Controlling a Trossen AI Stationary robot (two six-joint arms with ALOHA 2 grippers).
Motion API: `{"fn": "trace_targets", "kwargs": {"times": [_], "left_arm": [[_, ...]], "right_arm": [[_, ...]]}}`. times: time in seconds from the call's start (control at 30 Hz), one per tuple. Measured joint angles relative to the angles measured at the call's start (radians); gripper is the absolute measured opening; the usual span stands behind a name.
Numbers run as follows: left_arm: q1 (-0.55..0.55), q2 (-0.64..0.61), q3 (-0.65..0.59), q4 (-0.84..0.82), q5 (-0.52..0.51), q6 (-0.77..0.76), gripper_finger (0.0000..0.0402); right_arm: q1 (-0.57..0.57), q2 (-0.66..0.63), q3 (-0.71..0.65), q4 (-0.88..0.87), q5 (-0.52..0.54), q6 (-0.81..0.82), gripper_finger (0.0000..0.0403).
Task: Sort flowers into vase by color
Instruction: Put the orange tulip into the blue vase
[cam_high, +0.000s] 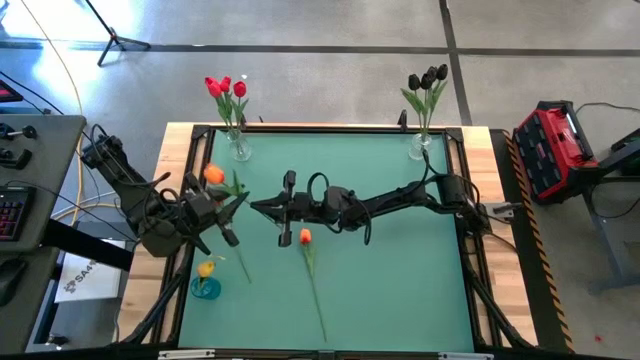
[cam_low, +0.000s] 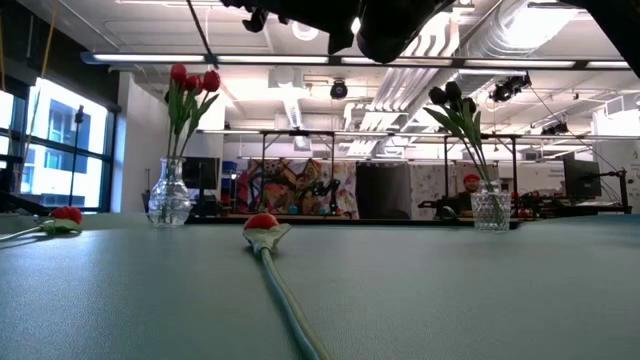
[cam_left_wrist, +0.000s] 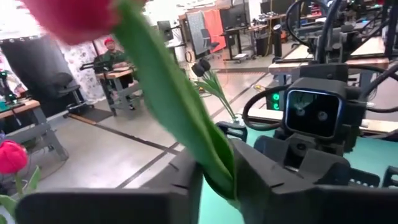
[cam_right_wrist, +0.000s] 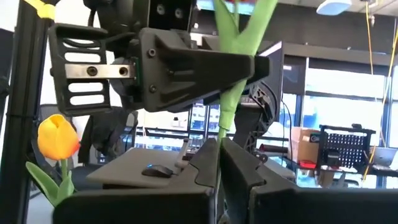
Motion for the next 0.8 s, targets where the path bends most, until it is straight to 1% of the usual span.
{"fn": "trace_targets", "kwargs": {"times": [0.17, 0.23, 0.3, 0.4, 0.43, 0.57, 0.63, 0.7, 0.77, 0.8], "left_arm": [[-0.001, 0.000, 0.000, -0.001, 0.000, 0.068, 0.0015], [-0.005, 0.000, 0.000, 0.000, 0.001, 0.106, 0.0005], [-0.011, 0.000, 0.007, -0.001, 0.001, 0.129, 0.0005], [-0.036, -0.002, 0.042, -0.006, 0.000, 0.165, 0.0006], [-0.050, -0.002, 0.056, -0.006, -0.003, 0.184, 0.0006], [-0.140, -0.013, 0.095, -0.026, -0.058, 0.216, 0.0002], [-0.197, -0.031, 0.097, -0.052, -0.102, 0.176, 0.0002], [-0.253, -0.052, 0.093, -0.116, -0.094, 0.089, 0.0002], [-0.294, -0.068, 0.093, -0.222, -0.031, -0.069, 0.0001], [-0.307, -0.075, 0.093, -0.276, 0.030, -0.142, 0.0001]], "right_arm": [[0.002, 0.000, 0.000, -0.045, 0.032, 0.004, 0.0027], [0.002, 0.000, 0.000, -0.080, 0.058, 0.020, 0.0047], [0.002, 0.000, -0.001, -0.129, 0.115, 0.066, 0.0071], [-0.005, 0.000, -0.001, -0.270, 0.239, 0.183, 0.0105], [-0.009, 0.000, -0.001, -0.331, 0.266, 0.226, 0.0115], [-0.028, 0.002, -0.001, -0.566, 0.283, 0.383, 0.0141], [-0.036, 0.002, -0.001, -0.663, 0.277, 0.431, 0.0148], [-0.035, 0.002, -0.002, -0.718, 0.267, 0.448, 0.0151], [-0.033, 0.002, -0.002, -0.738, 0.244, 0.449, 0.0153], [-0.032, 0.002, -0.002, -0.740, 0.225, 0.449, 0.0153]]}}
